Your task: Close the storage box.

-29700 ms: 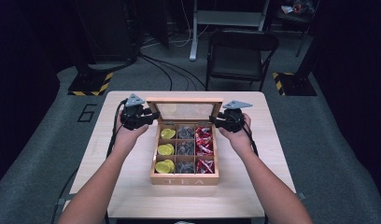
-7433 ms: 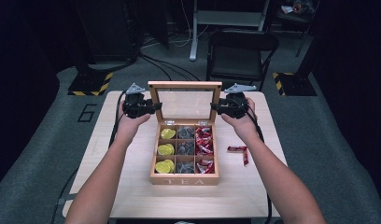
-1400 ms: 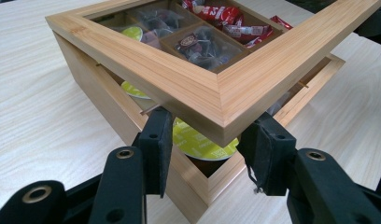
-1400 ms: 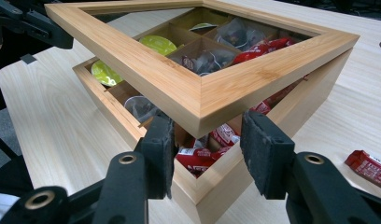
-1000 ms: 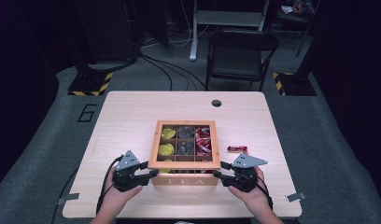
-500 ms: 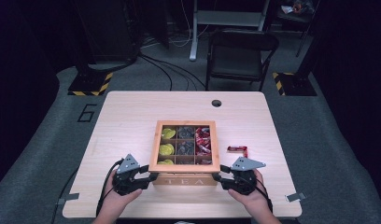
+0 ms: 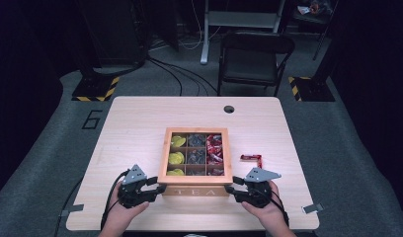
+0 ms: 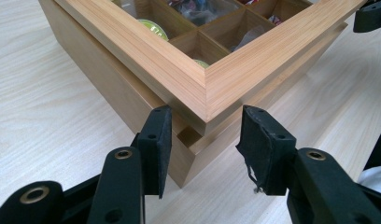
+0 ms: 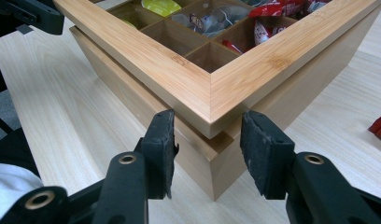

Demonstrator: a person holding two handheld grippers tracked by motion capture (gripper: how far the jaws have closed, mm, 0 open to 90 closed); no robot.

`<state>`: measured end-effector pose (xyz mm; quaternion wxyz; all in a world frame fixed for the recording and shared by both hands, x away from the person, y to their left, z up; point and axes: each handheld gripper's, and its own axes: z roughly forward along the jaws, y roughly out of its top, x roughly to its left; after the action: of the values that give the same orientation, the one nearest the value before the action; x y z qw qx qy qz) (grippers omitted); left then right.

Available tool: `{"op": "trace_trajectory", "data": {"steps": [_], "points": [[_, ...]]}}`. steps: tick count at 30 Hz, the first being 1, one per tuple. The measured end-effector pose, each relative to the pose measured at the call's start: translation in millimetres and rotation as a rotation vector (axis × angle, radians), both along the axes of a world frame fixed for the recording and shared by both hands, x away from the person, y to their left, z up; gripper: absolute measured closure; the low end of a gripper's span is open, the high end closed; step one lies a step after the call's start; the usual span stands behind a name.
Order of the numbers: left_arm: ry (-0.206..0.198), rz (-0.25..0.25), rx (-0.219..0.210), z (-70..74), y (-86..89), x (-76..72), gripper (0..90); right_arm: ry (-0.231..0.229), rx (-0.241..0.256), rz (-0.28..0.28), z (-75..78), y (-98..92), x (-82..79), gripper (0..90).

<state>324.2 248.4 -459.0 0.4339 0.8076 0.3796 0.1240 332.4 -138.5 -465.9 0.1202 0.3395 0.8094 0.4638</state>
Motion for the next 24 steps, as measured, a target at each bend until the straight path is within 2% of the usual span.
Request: {"op": "trace_trajectory", "data": {"steps": [1, 3, 4, 5, 7, 9, 14, 24], "points": [[-0.008, 0.007, -0.007, -0.3, 0.5, -0.3, 53.6, 0.007, 0.005, -0.001, -0.4, -0.1, 0.3, 54.7], [-0.028, 0.007, -0.038, 2.1, 2.7, -1.6, 54.0, 0.023, -0.017, -0.007, -1.9, -0.1, 0.7, 53.9], [-0.029, 0.007, -0.060, 3.6, 3.6, -2.8, 55.2, 0.015, -0.017, 0.002, -2.5, -1.0, 0.6, 54.6], [-0.040, 0.005, -0.054, 4.6, 4.6, -2.9, 55.2, 0.005, 0.000, -0.011, -1.7, -1.4, -0.4, 56.4], [-0.037, 0.010, -0.034, 3.7, 5.0, -1.9, 55.1, -0.007, 0.033, -0.002, 3.1, -3.4, -1.6, 56.9], [-0.022, 0.015, -0.033, 2.6, 4.9, -0.9, 54.8, -0.019, 0.032, -0.010, 5.2, -4.2, -2.9, 56.9], [-0.021, 0.017, -0.035, 2.7, 6.0, 0.8, 53.8, -0.020, 0.030, -0.011, 4.8, -4.8, -1.6, 56.1], [-0.021, 0.067, -0.058, 7.1, 20.1, 7.7, 51.8, -0.028, 0.068, -0.071, 9.4, -18.7, 7.1, 54.7]]}}
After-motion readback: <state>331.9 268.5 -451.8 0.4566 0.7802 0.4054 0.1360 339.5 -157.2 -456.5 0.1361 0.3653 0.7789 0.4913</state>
